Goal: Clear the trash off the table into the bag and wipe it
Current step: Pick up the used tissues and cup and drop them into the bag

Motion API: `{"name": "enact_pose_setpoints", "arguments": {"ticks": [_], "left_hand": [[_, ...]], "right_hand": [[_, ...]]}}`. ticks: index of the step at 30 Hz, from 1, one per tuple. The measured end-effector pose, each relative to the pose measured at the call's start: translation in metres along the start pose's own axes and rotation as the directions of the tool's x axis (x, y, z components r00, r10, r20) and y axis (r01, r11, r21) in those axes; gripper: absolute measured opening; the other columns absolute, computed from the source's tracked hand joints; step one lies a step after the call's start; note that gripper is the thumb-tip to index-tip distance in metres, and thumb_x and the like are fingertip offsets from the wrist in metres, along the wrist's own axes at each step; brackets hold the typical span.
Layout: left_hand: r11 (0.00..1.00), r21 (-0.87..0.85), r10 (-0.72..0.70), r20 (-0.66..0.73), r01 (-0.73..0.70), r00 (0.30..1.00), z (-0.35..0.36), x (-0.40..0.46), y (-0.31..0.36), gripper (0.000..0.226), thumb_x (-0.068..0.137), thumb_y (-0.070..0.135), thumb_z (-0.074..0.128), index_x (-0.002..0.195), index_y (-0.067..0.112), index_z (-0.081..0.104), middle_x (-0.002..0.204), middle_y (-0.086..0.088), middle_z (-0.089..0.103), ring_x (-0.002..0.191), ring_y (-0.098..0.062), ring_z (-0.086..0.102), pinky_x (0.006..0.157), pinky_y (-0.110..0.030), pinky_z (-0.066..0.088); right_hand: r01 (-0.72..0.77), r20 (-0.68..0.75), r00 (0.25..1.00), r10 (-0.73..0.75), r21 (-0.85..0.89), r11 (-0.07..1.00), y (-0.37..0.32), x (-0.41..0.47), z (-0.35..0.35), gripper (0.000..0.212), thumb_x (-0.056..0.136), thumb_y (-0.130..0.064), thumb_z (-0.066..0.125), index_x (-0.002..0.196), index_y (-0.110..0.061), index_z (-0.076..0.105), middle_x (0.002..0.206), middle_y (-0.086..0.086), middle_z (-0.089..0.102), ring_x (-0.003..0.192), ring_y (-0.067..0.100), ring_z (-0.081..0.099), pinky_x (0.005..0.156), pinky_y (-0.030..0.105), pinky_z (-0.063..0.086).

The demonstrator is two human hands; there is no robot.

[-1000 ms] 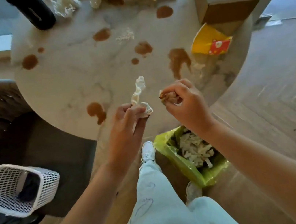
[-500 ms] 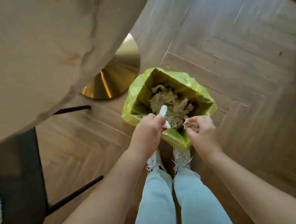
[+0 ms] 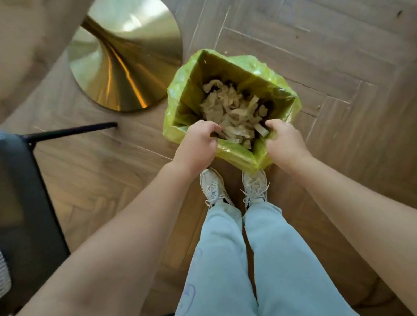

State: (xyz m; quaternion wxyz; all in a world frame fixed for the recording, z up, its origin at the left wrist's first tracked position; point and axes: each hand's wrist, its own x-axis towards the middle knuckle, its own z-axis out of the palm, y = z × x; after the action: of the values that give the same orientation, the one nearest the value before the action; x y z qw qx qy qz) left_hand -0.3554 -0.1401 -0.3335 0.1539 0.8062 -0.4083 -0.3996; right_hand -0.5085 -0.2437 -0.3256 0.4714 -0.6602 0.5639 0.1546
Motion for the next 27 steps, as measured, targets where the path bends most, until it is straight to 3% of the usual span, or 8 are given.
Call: {"name": "enact_pose_setpoints", "arguments": {"ticks": [7,10,12,16,18,22,27], "left_hand": [[0.998,-0.03,0.055,-0.087,-0.057,0.995,-0.087,-0.067,0.062,0.027,0.088,0.001,0.053,0.113,0.005,0.061,0.114,-0.01,0.06,0.109,-0.02,0.054,0.089,-0.01,0.033],[0.998,-0.039,0.043,-0.043,-0.045,0.998,-0.135,-0.104,0.089,0.026,0.09,0.008,0.054,0.115,0.01,0.061,0.118,-0.008,0.06,0.109,-0.018,0.056,0.095,-0.021,0.041],[0.998,-0.068,0.016,-0.027,-0.018,1.0,-0.166,-0.127,0.1,0.026,0.091,0.011,0.054,0.116,0.012,0.06,0.119,-0.004,0.061,0.111,-0.014,0.057,0.099,-0.028,0.043],[0.991,-0.136,-0.028,-0.21,-0.001,0.977,-0.226,-0.164,0.113,0.028,0.09,0.007,0.054,0.117,0.01,0.059,0.118,-0.006,0.062,0.109,-0.016,0.057,0.096,-0.02,0.04],[0.994,-0.112,-0.045,-0.34,0.007,0.939,-0.256,-0.176,0.112,0.028,0.09,0.008,0.054,0.118,0.01,0.059,0.118,-0.006,0.061,0.107,-0.015,0.056,0.086,-0.011,0.036],[0.999,-0.033,-0.034,-0.559,0.019,0.829,-0.314,-0.186,0.089,0.028,0.09,0.017,0.056,0.118,0.016,0.059,0.122,-0.005,0.06,0.113,-0.017,0.056,0.094,-0.018,0.036],[0.998,-0.021,-0.058,-0.741,0.063,0.669,-0.388,-0.186,0.044,0.029,0.089,0.009,0.057,0.117,0.005,0.059,0.12,-0.015,0.058,0.113,-0.026,0.053,0.095,-0.018,0.031]], "right_hand": [[0.261,-0.051,0.964,-0.26,0.007,0.965,-0.062,-0.059,-0.041,0.04,0.09,-0.006,0.044,0.13,-0.012,0.048,0.13,0.011,0.051,0.114,0.025,0.051,0.096,0.035,0.043],[0.37,-0.107,0.925,-0.364,0.042,0.928,-0.101,-0.089,-0.064,0.035,0.09,-0.007,0.049,0.125,-0.012,0.053,0.123,0.009,0.055,0.113,0.023,0.053,0.096,0.031,0.042],[0.475,-0.149,0.871,-0.467,0.018,0.88,-0.131,-0.108,-0.079,0.033,0.09,-0.006,0.052,0.122,-0.009,0.056,0.12,0.01,0.057,0.11,0.023,0.055,0.095,0.03,0.044],[0.651,-0.235,0.729,-0.643,-0.051,0.757,-0.198,-0.144,-0.105,0.029,0.089,-0.002,0.052,0.117,-0.004,0.06,0.112,0.014,0.061,0.1,0.025,0.06,0.084,0.02,0.041],[0.718,-0.248,0.651,-0.717,-0.105,0.688,-0.231,-0.156,-0.11,0.027,0.087,0.0,0.053,0.113,-0.003,0.062,0.109,0.015,0.064,0.096,0.025,0.061,0.08,0.014,0.039],[0.796,-0.267,0.538,-0.799,-0.15,0.586,-0.302,-0.172,-0.107,0.029,0.083,0.003,0.053,0.11,-0.003,0.064,0.109,0.015,0.063,0.096,0.027,0.061,0.083,0.02,0.042],[0.836,-0.217,0.46,-0.861,-0.22,0.503,-0.394,-0.178,-0.076,0.027,0.084,-0.002,0.054,0.108,-0.003,0.066,0.106,0.013,0.064,0.098,0.026,0.059,0.086,0.022,0.041]]}}
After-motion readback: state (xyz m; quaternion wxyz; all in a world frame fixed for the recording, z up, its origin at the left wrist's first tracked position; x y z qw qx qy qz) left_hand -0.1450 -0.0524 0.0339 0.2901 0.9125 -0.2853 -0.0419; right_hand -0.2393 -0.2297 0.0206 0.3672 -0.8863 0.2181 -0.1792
